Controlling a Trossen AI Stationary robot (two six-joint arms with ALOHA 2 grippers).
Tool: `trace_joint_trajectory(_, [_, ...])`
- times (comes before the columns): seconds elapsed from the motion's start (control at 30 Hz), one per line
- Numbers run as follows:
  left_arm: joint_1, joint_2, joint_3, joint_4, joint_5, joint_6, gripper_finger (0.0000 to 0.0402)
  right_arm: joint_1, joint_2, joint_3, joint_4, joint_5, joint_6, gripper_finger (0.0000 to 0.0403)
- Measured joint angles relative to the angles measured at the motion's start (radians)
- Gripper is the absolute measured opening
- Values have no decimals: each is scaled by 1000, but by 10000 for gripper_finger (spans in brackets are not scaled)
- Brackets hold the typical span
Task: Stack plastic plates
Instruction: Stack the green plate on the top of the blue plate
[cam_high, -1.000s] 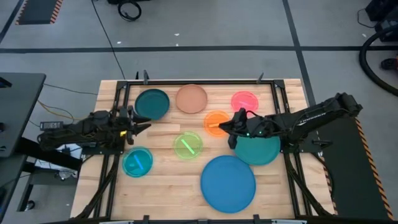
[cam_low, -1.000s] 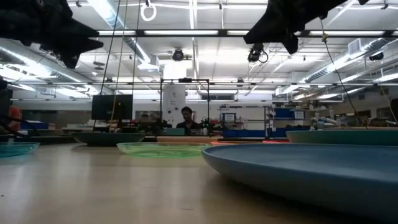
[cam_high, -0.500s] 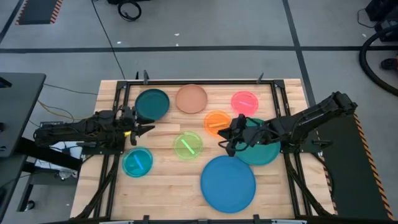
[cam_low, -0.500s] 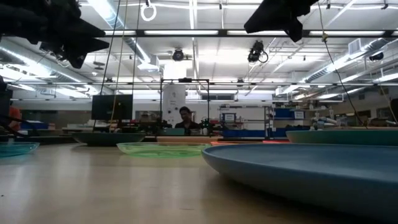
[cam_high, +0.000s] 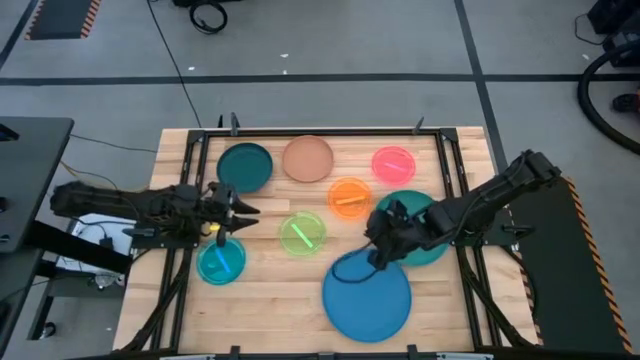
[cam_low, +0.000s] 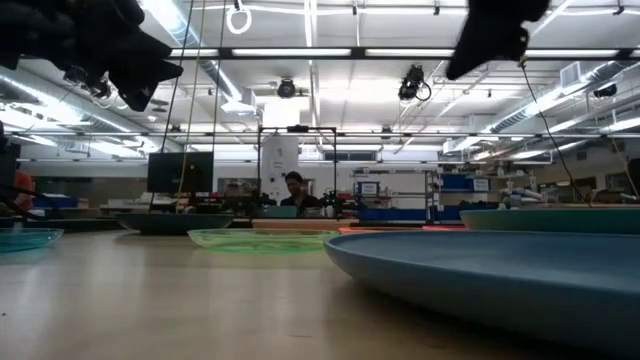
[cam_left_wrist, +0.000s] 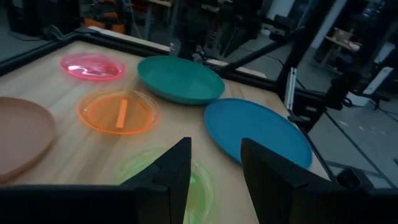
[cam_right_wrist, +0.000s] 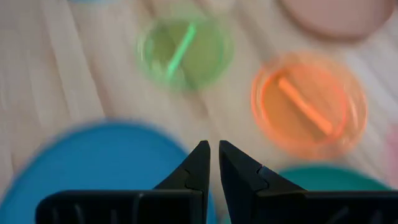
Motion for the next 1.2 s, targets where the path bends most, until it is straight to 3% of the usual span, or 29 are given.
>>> trace_joint_trajectory(0.27, [-22,23,0,47,-2,0,146,32,23,0,-200,-199,30,35])
trace_joint_trajectory(0.53, [-22,39,0,44,-3,17,146,72,112,0,-345,-248,52,35])
trace_joint_trajectory(0.7, [-21,42,0,46,-64,42,146,103,161,-1,-380,-245,37,39])
trace_joint_trajectory(0.83, [-21,42,0,46,-121,42,146,118,173,-1,-379,-221,-4,71])
trace_joint_trajectory(1.0, [-21,46,0,45,-122,43,146,117,176,-1,-322,-159,18,143])
trace_joint_trajectory(1.2, [-22,46,0,53,-122,42,146,153,208,-1,-313,-248,45,199])
